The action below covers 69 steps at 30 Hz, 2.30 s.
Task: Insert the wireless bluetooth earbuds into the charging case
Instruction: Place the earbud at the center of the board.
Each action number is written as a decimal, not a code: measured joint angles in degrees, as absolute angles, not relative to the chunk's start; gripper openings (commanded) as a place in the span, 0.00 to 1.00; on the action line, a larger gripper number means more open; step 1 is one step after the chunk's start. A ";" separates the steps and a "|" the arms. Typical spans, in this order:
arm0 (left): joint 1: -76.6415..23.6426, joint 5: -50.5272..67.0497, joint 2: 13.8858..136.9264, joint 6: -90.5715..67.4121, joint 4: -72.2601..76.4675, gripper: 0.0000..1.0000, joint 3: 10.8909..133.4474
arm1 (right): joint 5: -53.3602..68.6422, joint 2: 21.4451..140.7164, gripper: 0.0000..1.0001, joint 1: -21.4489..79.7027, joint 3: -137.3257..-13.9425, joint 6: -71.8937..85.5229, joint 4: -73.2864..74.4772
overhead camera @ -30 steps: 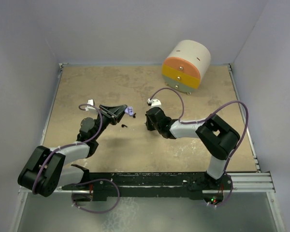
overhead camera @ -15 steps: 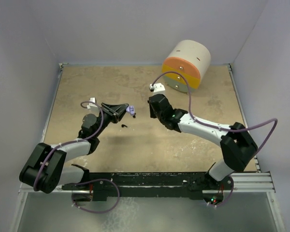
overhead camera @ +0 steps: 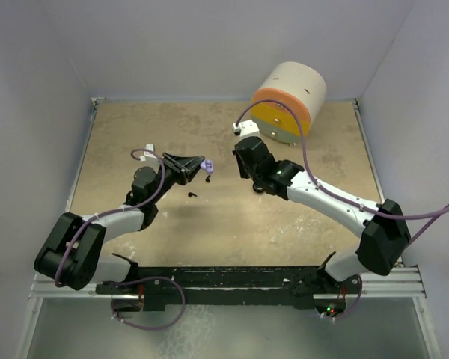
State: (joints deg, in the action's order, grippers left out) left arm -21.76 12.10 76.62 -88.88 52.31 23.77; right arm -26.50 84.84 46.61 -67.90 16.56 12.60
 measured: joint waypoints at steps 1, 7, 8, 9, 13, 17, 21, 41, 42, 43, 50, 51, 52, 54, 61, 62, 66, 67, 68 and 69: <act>-21.96 12.10 76.79 -88.88 52.14 0.00 23.79 | -26.50 84.66 0.00 46.61 -67.94 16.38 13.06; -22.28 12.14 76.99 -88.86 51.53 0.00 23.79 | -25.98 84.47 0.00 46.61 -68.01 15.35 14.52; -22.28 12.14 76.97 -88.86 51.51 0.00 23.79 | -25.82 84.47 0.00 46.61 -68.01 15.11 14.48; -22.28 12.14 76.93 -88.86 51.46 0.00 23.79 | -25.54 84.47 0.00 46.61 -67.94 14.79 14.37; -22.28 12.16 75.96 -88.88 51.31 0.00 23.64 | -22.37 84.53 0.00 46.61 -65.49 12.53 11.92; -22.26 12.21 73.82 -88.92 51.29 0.00 22.79 | -19.03 87.24 0.00 46.61 -63.16 9.72 9.17; -22.26 12.45 70.61 -88.95 50.41 0.00 21.63 | -14.50 92.16 0.00 46.61 -61.30 6.20 5.04; -18.55 14.92 54.72 -89.67 41.58 0.00 15.97 | 2.17 105.75 0.00 45.50 -61.41 -2.92 -5.45; -18.44 15.05 54.33 -89.89 41.47 0.00 15.97 | 2.57 105.73 0.00 45.12 -61.41 -3.25 -5.45; -18.37 15.14 54.00 -90.02 41.45 0.00 15.92 | 2.72 105.71 0.02 44.82 -61.49 -3.51 -5.43; -18.13 15.84 52.73 -90.59 41.45 0.00 15.62 | 3.86 105.82 0.25 42.63 -65.47 -6.70 -0.86; -18.11 15.92 52.69 -90.72 41.43 0.00 15.62 | 4.08 105.93 0.28 42.30 -66.48 -7.25 0.12; -18.06 16.03 52.64 -90.87 41.43 0.00 15.62 | 4.12 106.15 0.31 42.04 -67.29 -7.68 0.69; -18.00 16.14 52.53 -90.96 41.43 0.00 15.62 | 4.27 106.61 0.39 41.41 -68.40 -8.36 1.32; -18.00 16.32 52.12 -91.09 41.45 0.00 15.62 | 4.03 106.69 0.53 39.03 -68.66 -8.23 2.72; -18.00 16.32 52.10 -91.11 41.45 0.00 15.62 | 3.77 106.63 0.53 38.81 -68.66 -7.62 2.70; -18.00 16.29 51.83 -91.09 41.01 0.00 15.62 | 0.78 106.13 0.53 38.61 -69.34 -2.70 2.72; -18.00 16.29 51.83 -91.07 40.99 0.00 15.62 | -0.51 106.00 0.52 38.61 -69.80 -0.62 2.63; -18.00 16.29 51.83 -91.05 40.99 0.00 15.62 | -1.50 105.80 0.52 38.61 -70.08 1.34 2.48; -18.00 16.29 51.83 -91.02 40.97 0.00 15.62 | -2.44 105.36 0.52 38.68 -70.11 3.09 2.26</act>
State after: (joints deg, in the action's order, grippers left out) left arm -18.00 16.29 51.83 -91.02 40.97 15.62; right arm -2.44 105.36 38.68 -70.11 3.09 2.26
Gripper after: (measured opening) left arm 0.227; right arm 0.527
